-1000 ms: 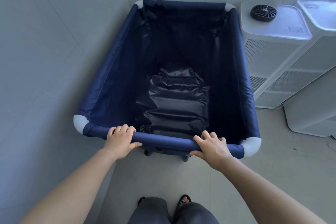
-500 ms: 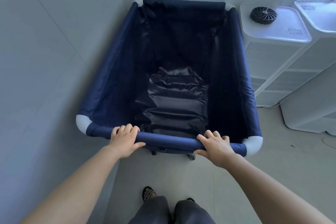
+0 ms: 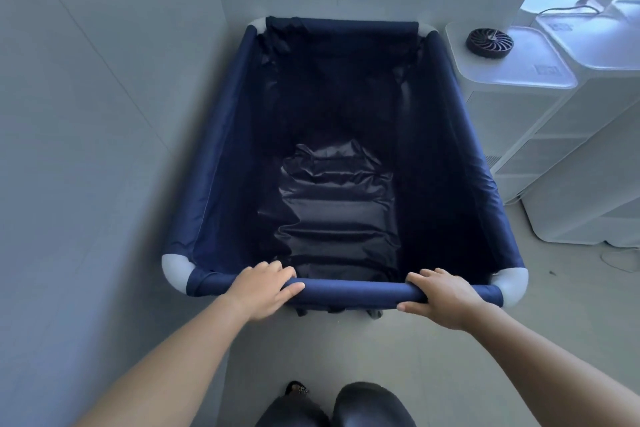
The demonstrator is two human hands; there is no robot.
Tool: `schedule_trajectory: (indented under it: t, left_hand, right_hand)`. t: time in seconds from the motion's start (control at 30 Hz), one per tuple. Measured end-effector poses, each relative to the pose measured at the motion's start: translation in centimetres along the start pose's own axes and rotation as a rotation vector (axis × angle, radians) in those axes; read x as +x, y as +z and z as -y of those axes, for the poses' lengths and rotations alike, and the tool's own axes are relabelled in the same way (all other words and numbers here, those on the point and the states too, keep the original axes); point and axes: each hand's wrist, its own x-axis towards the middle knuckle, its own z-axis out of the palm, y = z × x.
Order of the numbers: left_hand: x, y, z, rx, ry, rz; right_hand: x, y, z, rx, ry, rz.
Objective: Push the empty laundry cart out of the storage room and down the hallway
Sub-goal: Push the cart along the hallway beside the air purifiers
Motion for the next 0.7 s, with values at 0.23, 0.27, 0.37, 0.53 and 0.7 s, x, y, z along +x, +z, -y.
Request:
schedule_trajectory:
  t: [0.23,0.27,0.37,0.53,0.7]
  left_hand:
    - [1.1,0.5,1.4,0.086,0.138,-0.091]
    - [1.2,0.8,1.4,0.095,0.146,-0.142]
    - [1.1,1.0,1.3,0.085,0.134,-0.177]
    - [1.4,0.6,1.5,0.095,0.165,-0.092]
    - [2.1,0.1,2.2,0.117,0.260,-0.003]
  right_hand:
    - [1.2,0.5,-0.5,-0.048,-0.098,-0.119]
    - [1.2,0.8,-0.6,-0.062,-0.098,-0.148]
    - [1.1,1.1,-0.6,-0.092,-0.093,-0.201]
    - [1.0,1.3,-0.5,-0.132,-0.082,-0.237]
    - [1.0,0.8,0.1,-0.079,-0.049,-0.242]
